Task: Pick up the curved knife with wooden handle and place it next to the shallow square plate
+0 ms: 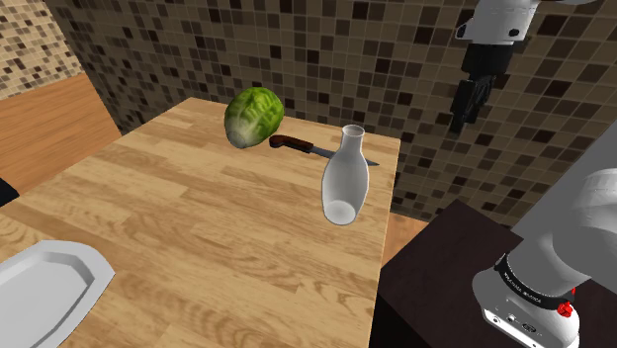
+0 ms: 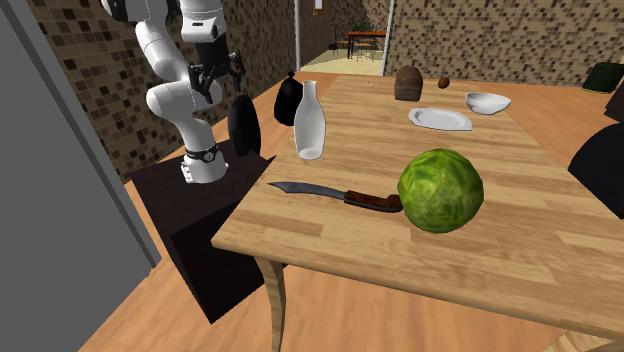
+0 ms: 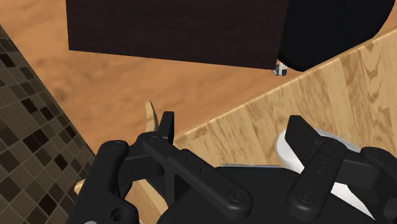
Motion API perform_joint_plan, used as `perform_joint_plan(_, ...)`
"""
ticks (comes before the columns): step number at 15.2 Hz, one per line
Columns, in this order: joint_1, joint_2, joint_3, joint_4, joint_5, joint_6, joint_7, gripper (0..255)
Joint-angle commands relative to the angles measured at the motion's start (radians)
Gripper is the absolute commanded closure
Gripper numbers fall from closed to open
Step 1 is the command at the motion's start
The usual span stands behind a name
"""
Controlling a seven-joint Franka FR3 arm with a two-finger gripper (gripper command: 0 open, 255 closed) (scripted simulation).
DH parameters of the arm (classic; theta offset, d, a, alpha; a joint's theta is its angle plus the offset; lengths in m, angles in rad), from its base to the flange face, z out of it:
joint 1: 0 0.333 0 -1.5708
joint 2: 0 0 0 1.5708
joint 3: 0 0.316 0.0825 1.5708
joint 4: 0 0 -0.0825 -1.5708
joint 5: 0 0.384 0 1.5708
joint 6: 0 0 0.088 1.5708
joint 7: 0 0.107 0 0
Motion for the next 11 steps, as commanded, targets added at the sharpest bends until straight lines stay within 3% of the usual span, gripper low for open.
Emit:
perform_joint_plan(1,0.0,0.0,0.0,0.0,0.0,0.0,0.0,0)
perform_joint_plan(11,0.052,0.343,0.024,0.073,0.008,0.311,-0.071,0)
